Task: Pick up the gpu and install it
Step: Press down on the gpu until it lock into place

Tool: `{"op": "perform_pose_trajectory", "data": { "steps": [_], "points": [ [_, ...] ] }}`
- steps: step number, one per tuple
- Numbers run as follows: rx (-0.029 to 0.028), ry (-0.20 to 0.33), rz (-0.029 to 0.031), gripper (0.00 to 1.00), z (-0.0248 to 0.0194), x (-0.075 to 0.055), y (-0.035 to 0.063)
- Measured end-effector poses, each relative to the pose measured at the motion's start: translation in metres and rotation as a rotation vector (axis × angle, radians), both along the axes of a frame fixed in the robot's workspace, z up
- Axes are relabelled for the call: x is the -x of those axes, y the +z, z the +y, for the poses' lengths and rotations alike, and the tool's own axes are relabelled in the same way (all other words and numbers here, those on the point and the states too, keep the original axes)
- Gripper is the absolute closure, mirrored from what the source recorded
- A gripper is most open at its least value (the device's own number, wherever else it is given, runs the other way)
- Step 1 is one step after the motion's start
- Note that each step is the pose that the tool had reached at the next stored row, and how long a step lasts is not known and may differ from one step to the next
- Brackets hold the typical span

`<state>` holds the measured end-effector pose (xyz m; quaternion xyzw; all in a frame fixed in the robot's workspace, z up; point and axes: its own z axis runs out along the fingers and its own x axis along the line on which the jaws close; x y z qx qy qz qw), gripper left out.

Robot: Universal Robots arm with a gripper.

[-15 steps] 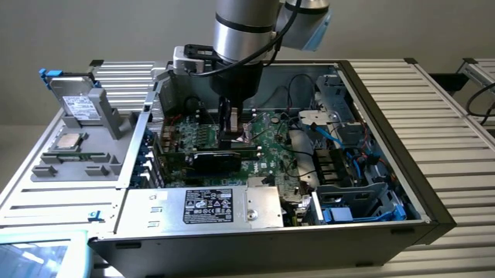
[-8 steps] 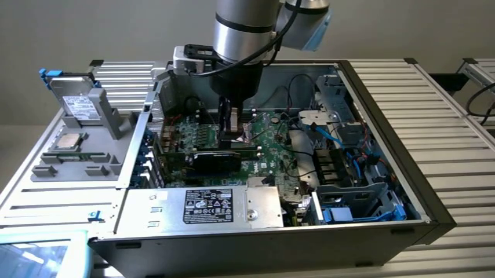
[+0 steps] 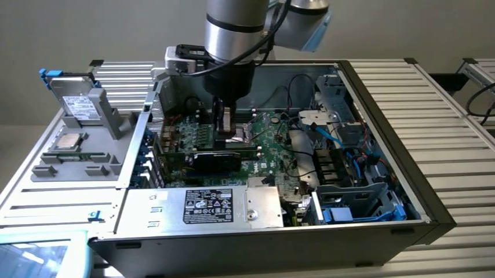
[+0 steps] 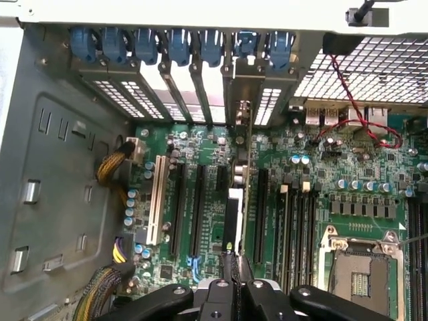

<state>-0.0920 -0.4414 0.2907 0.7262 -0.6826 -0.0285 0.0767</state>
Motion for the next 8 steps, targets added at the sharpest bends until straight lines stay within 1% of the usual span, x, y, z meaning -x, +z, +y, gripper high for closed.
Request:
{"op": "perform_pose_trajectory", "data": {
  "steps": [2,4,6,8],
  "points": [
    [0.0009,0.000,-0.0041,0.88,0.0010,0.005,-0.0005],
    [0.0019,0.000,-0.0115,0.88,0.0017,0.009,-0.0016],
    [0.0058,0.000,-0.0225,0.88,0.0022,0.013,-0.0025],
    [0.0111,0.000,-0.0347,0.88,0.0025,0.016,-0.0033]
  ]
}}
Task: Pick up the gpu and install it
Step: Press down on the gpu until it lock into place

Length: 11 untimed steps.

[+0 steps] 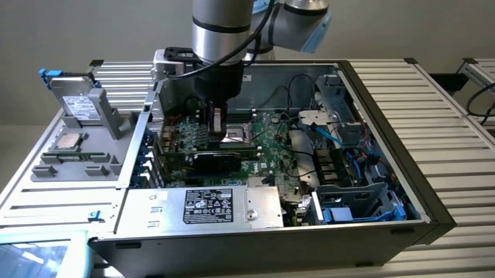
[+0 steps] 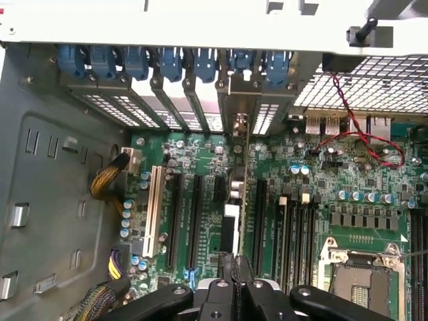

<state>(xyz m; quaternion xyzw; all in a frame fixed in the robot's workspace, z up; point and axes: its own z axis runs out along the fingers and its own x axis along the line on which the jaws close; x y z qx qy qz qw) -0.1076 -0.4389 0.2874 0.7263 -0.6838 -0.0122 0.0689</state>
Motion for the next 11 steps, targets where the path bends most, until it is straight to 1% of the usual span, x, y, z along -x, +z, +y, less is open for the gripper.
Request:
{"op": "perform_pose_trajectory", "data": {
  "steps": [2,7,11],
  "points": [
    [0.0062,0.000,-0.0107,0.88,0.0003,0.004,-0.0007],
    [0.0192,0.000,-0.0281,0.88,0.0026,0.015,-0.0009],
    [0.0279,0.000,-0.0406,0.88,0.0041,0.024,-0.0010]
  ]
}}
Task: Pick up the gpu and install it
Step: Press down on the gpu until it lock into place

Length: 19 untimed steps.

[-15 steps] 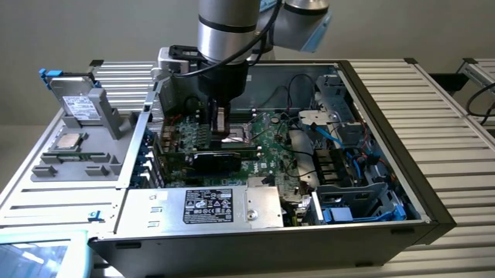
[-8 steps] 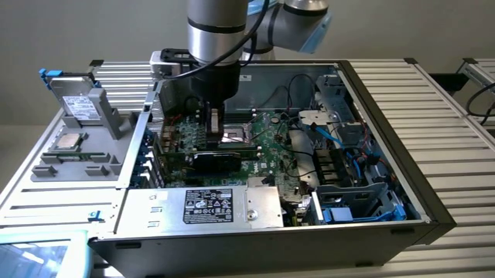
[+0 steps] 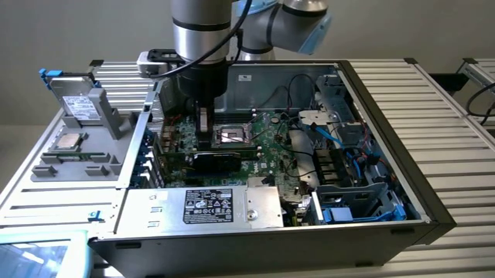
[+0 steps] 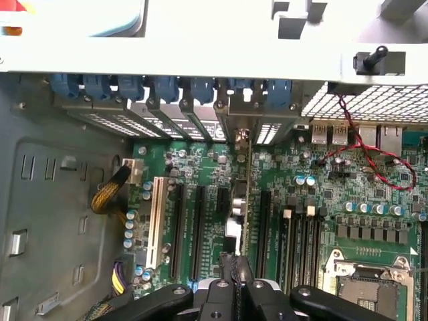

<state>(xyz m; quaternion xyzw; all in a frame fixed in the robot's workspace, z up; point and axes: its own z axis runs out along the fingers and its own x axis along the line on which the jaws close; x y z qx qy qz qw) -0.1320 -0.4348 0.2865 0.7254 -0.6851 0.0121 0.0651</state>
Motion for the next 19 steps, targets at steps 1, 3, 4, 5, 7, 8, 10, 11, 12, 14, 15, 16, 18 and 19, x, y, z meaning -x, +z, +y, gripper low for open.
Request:
{"op": "perform_pose_trajectory", "data": {
  "steps": [1,3,4,5,7,8,10,11,12,14,15,16,18,19],
  "points": [
    [0.0021,0.000,-0.0028,0.88,0.0001,0.003,0.0000],
    [0.0070,0.000,-0.0090,0.88,0.0003,0.008,-0.0005],
    [0.0099,0.000,-0.0125,0.88,0.0004,0.010,-0.0009],
    [0.0126,0.000,-0.0157,0.88,0.0005,0.013,-0.0013],
    [0.0172,0.000,-0.0201,0.88,0.0008,0.016,-0.0018],
    [0.0173,0.000,-0.0200,0.88,0.0008,0.016,-0.0018],
    [0.0175,0.001,-0.0200,0.88,0.0014,0.017,-0.0017],
    [0.0175,0.001,-0.0199,0.88,0.0019,0.018,-0.0017],
    [0.0174,0.001,-0.0200,0.88,0.0028,0.019,-0.0018],
    [0.0167,0.001,-0.0202,0.88,0.0038,0.022,-0.0018],
    [0.0165,0.001,-0.0203,0.88,0.0039,0.022,-0.0019],
    [0.0166,0.001,-0.0203,0.88,0.0039,0.022,-0.0018],
    [0.0166,0.001,-0.0204,0.88,0.0039,0.022,-0.0018],
    [0.0166,0.001,-0.0203,0.88,0.0039,0.022,-0.0018]
  ]
}}
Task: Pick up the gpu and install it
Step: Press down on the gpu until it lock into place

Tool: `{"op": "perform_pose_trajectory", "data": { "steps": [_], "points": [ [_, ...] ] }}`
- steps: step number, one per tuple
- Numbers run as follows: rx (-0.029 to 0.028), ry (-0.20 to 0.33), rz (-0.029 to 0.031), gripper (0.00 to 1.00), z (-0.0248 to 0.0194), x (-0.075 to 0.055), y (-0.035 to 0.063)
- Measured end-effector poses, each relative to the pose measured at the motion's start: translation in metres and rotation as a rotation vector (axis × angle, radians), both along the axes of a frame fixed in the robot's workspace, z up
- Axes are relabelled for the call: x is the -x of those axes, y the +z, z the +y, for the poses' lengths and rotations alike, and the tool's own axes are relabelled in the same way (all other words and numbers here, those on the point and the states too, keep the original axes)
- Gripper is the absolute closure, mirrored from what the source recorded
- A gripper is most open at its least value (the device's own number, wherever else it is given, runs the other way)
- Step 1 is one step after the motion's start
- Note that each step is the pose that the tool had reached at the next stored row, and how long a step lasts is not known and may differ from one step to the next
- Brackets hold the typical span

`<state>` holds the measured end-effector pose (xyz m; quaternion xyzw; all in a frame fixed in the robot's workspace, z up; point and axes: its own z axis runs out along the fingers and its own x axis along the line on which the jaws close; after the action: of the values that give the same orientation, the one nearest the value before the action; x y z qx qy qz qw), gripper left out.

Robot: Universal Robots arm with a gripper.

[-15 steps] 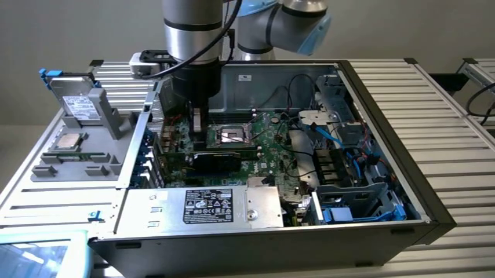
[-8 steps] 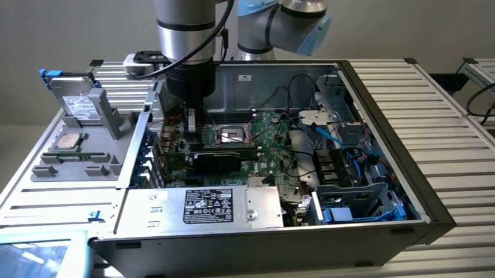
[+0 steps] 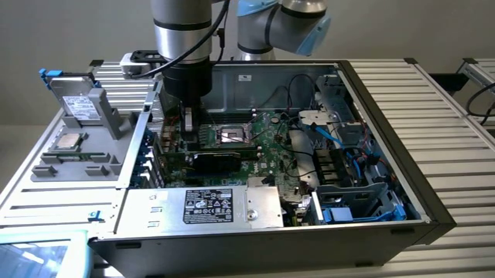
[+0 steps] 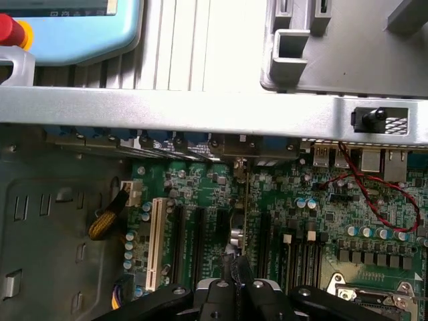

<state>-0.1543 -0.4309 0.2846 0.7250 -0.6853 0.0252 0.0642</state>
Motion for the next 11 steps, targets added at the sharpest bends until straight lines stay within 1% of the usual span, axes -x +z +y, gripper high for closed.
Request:
{"op": "perform_pose_trajectory", "data": {
  "steps": [4,9,11],
  "points": [
    [-0.0012,0.000,-0.0006,0.88,0.0001,0.0009,-0.0011],
    [-0.0032,0.000,-0.0017,0.88,0.0031,0.0019,-0.0030],
    [-0.0040,0.000,-0.0019,0.88,0.0037,0.0027,-0.0036]
  ]
}}
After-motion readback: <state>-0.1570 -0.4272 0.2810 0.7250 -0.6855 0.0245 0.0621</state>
